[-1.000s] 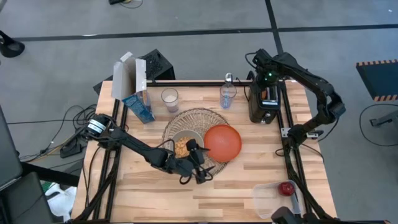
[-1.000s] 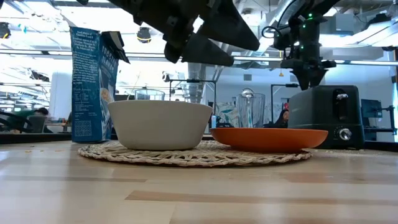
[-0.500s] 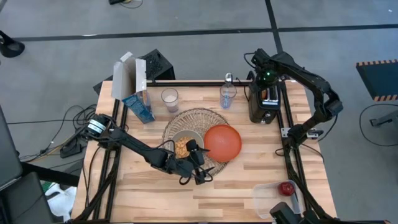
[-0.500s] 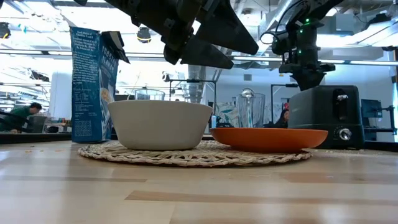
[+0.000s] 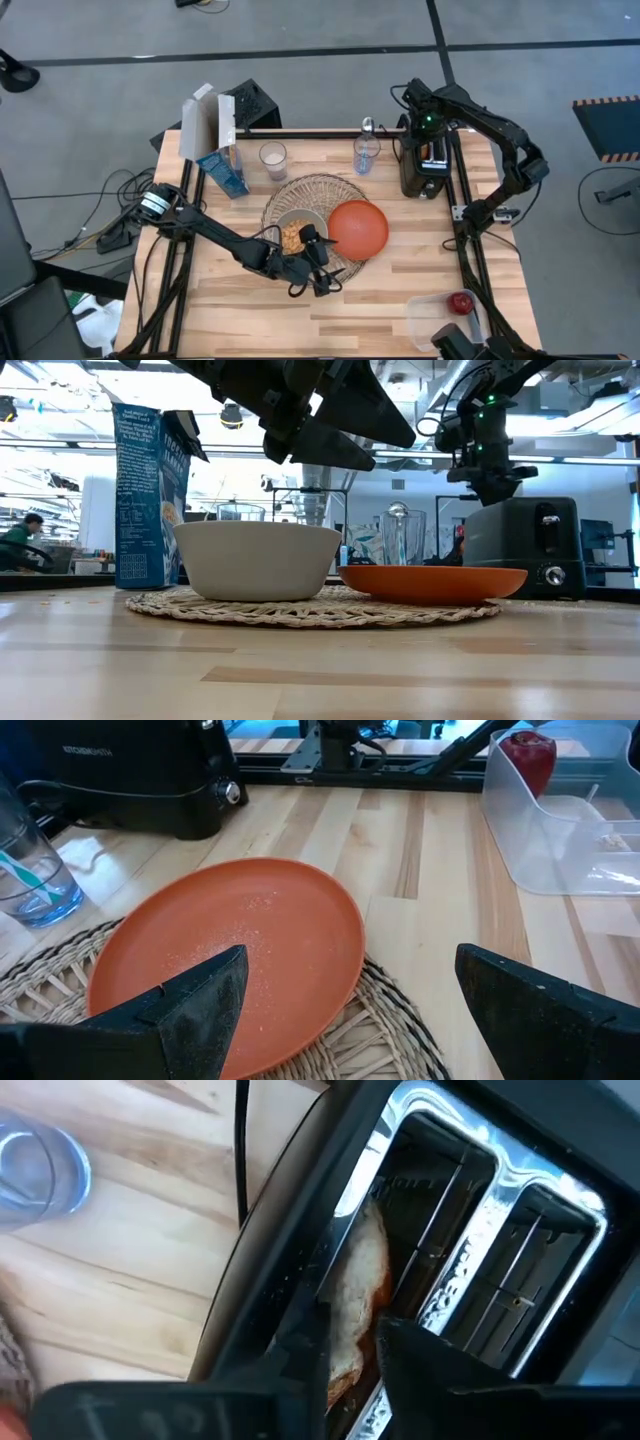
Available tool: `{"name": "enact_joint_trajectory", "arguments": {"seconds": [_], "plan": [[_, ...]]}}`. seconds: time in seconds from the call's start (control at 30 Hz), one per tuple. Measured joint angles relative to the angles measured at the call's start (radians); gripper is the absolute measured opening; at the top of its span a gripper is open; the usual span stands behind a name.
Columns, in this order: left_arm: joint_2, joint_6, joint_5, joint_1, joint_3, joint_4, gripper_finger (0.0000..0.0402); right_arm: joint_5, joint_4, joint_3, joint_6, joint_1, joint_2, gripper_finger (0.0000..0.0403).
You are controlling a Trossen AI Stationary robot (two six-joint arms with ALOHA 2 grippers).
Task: Arrange a breakfast setting
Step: Put the bagel from the toaster on the orange plate
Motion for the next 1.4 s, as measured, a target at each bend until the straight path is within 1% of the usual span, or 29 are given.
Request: {"name": "enact_joint_trajectory", "arguments": {"seconds": [0.1,0.2,0.4,0.63,0.83,1.1,1.4], "plan": [[0.0,0.0,0.0,0.0,0.0,0.0,0.0343,0.025,0.0,0.0,-0.001,0.002,0.0,0.0078],[0.0,0.0,0.0,0.0,0.0,0.0,0.0343,0.025,-0.007,0.0,-0.004,0.0,0.0,0.0061],[0.0,-0.001,0.0,0.0,0.0,0.0,0.0343,0.028,-0.015,0.0,-0.003,0.0,-0.008,0.0057],[0.0,-0.004,-0.001,0.0,0.0,0.001,0.0343,0.028,-0.024,0.004,-0.003,0.0,-0.055,0.0057],[0.0,-0.007,-0.001,0.0,0.0,0.002,0.0343,0.033,-0.069,0.092,-0.016,0.0,-0.075,0.0057],[0.0,-0.007,-0.001,0.0,0.0,0.003,0.0343,0.035,-0.182,0.231,-0.015,0.001,-0.075,0.0057],[0.0,-0.008,-0.002,0.0,0.0,0.004,0.0343,0.03,-0.199,0.302,-0.022,0.041,-0.153,0.0057]]}}
